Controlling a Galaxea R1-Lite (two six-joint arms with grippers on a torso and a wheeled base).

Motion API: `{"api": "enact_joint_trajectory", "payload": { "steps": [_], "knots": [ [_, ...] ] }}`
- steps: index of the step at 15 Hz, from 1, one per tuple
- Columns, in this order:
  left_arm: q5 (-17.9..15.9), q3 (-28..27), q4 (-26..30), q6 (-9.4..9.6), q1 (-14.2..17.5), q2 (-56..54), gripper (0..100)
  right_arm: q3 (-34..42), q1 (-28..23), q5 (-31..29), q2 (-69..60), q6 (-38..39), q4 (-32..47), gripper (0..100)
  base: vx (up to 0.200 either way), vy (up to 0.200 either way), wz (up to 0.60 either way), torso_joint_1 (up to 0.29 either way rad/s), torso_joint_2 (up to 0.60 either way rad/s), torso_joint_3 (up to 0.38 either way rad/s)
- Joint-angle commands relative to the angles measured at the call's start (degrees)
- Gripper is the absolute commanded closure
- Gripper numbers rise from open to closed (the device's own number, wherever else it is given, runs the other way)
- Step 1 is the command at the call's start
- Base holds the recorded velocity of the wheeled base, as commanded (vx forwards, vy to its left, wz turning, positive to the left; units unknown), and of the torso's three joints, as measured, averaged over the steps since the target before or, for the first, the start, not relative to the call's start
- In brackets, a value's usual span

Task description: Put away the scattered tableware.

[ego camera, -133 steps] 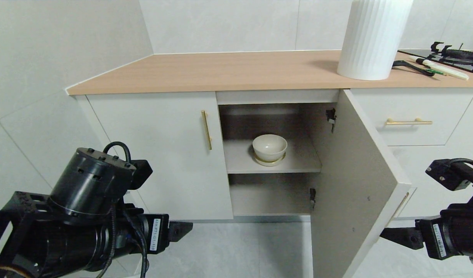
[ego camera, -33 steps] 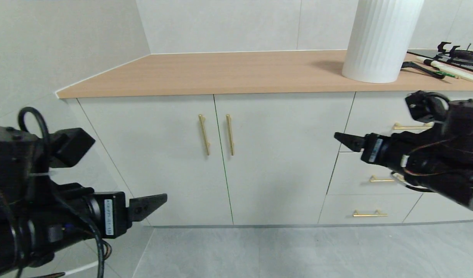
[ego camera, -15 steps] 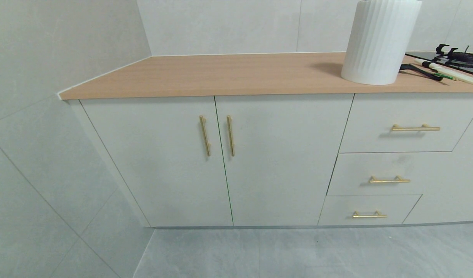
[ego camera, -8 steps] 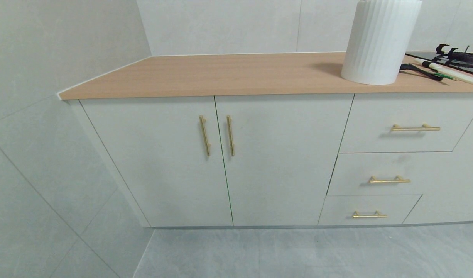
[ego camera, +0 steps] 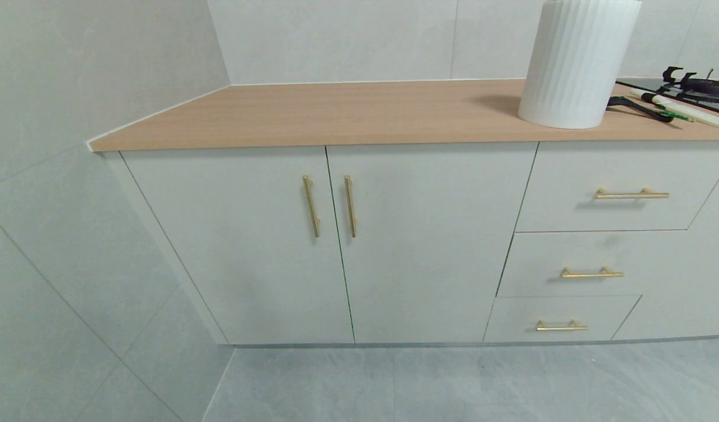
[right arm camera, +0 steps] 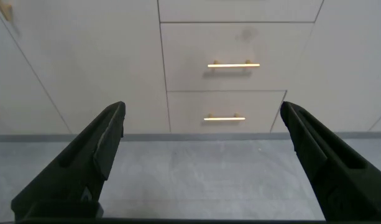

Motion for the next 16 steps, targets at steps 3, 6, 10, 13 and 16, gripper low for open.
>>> {"api": "enact_joint_trajectory", "payload": {
  "steps": [3, 6, 10, 13, 16],
  "knots": [
    [-7.58, 0.44, 2.59, -4.38, 0.00, -0.05, 0, 0.18, 0.04, 0.41, 0.16, -0.06, -0.78, 0, 0.000, 0.000, 0.00, 0.000, 0.00, 0.000],
    [-7.41, 0.44, 2.42, -4.12, 0.00, -0.05, 0, 0.18, 0.04, 0.49, 0.16, -0.06, -0.86, 0, 0.000, 0.000, 0.00, 0.000, 0.00, 0.000],
    [-7.41, 0.44, 2.42, -4.29, 0.00, -0.05, 0, 0.18, 0.04, 0.41, 0.16, 0.03, -0.86, 0, 0.000, 0.000, 0.00, 0.000, 0.00, 0.000],
    [-7.41, 0.44, 2.42, -4.47, 0.00, -0.05, 0, 0.18, 0.04, 0.58, 0.16, 0.03, -0.86, 0, 0.000, 0.000, 0.00, 0.000, 0.00, 0.000],
    [-7.41, 0.44, 2.42, -4.47, 0.00, -0.05, 0, 0.18, 0.04, 0.58, 0.16, 0.20, -0.86, 0, 0.000, 0.000, 0.00, 0.000, 0.00, 0.000]
  ]
}}
